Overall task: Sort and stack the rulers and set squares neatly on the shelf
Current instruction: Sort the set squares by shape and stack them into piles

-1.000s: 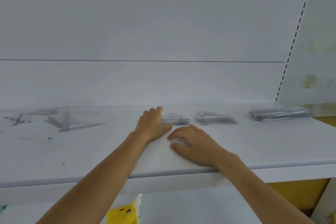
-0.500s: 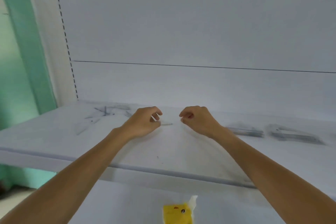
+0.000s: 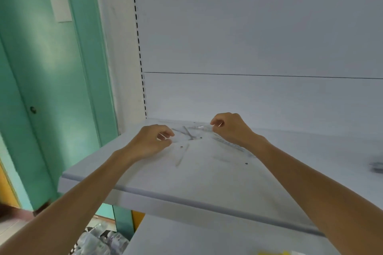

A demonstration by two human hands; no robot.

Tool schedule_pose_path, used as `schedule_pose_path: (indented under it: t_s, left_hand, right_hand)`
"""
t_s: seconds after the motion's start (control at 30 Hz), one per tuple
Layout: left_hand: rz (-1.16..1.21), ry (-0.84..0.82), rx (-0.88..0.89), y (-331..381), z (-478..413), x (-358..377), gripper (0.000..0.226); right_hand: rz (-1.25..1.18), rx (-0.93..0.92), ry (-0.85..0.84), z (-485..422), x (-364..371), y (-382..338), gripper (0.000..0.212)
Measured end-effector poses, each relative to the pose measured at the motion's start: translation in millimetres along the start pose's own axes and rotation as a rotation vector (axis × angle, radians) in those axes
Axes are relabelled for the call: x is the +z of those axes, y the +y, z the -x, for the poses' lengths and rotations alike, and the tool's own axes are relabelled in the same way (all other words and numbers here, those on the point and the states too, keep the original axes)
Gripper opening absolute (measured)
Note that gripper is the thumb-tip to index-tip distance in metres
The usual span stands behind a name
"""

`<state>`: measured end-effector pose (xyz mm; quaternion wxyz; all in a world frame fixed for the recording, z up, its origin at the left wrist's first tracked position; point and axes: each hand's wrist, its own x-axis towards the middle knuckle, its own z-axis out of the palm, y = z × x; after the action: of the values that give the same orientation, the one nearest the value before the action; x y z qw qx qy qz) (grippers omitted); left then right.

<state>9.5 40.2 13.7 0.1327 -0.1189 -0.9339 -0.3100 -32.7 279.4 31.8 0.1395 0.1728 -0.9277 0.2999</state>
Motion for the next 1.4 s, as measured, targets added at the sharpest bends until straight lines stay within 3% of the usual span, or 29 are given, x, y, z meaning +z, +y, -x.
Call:
schedule_pose_path:
  t_s: [0.17,0.37,0.53,0.67,0.83,0.97,1.2,1.4]
  left_hand:
    - [0.007,-0.010,0.029,-22,-24,-3,0.015]
    - [-0.100,-0.032,-0.023,-31,-53,16,0.037]
    - [-0.283,-0.169,-0.059,-23,-78,28,0.064]
    - [-0.397,-0.213,0.020,-25,-83,40,0.046]
    - [-0.442,-0.208,0.108,-32,-85,42,0.044]
    - [-0.244,-0.175,0.173,-29,-86,44,0.046]
    - [0.100,-0.090,0.108,-33,-85,43,0.064]
    - [0.146,-0.073,0.154,-32,-83,43,0.072]
  right_hand:
    - [0.187,0.141,-0.005,-11,13,-1,0.032]
    - [0.546,0.351,-0.121,-8,34,-3,0.034]
    - [0.657,0.235,-0.108,-12,45,-4,0.028]
    - [0.707,0.107,-0.076,-10,46,0,0.027]
    - [0.709,0.046,-0.063,-14,48,0,0.023]
    - [0.637,0.047,-0.011,-15,51,-7,0.008]
    - [0.420,0.053,0.063,-13,53,-6,0.026]
    - [0.295,-0.038,0.271,-10,48,-8,0.028]
